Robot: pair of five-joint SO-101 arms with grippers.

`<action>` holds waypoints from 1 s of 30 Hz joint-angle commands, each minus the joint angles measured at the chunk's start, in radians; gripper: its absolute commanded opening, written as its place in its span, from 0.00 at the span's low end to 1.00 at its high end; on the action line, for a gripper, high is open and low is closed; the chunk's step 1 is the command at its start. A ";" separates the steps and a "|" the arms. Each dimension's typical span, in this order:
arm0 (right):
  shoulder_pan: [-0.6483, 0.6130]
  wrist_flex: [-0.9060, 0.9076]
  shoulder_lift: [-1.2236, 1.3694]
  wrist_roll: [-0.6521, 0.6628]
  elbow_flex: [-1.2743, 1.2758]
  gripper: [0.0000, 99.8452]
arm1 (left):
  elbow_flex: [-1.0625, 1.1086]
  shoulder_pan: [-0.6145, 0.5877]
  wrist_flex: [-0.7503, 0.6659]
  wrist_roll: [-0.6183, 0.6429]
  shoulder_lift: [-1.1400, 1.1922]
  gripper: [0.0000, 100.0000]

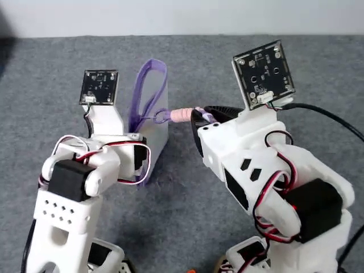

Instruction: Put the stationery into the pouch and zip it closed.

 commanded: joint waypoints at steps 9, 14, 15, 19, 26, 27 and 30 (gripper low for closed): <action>0.194 -0.228 -0.018 -0.005 0.101 0.01 | 0.096 -0.006 -0.014 -0.100 -0.284 0.01; 0.208 -0.361 -0.019 0.000 0.199 0.01 | 0.206 -0.012 -0.011 -0.100 -0.428 0.01; 0.209 -0.378 -0.019 0.000 0.218 0.01 | 0.223 -0.014 -0.009 -0.100 -0.457 0.01; 0.209 -0.476 -0.018 0.000 0.325 0.01 | 0.292 -0.014 -0.008 -0.094 -0.582 0.01; 0.251 -0.783 -0.018 0.006 0.539 0.01 | 0.384 -0.014 0.003 -0.097 -0.747 0.01; 0.263 -0.832 -0.018 0.021 0.571 0.01 | 0.389 -0.014 0.012 -0.097 -0.763 0.01; 0.291 -0.972 -0.018 0.055 0.652 0.01 | 0.392 -0.014 0.048 -0.095 -0.793 0.01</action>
